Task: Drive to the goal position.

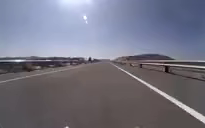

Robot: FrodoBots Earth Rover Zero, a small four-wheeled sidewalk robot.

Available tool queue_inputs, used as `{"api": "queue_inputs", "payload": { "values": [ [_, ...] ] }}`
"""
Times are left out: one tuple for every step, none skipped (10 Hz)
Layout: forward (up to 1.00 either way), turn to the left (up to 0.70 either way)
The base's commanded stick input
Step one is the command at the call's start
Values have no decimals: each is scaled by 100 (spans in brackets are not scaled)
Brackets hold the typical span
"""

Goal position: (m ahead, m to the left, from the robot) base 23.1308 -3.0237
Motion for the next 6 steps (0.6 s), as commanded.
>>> {"api": "queue_inputs", "payload": {
  "values": [
    [100,0],
    [100,0],
    [100,0],
    [100,0],
    [100,0],
    [100,0]
  ]
}}
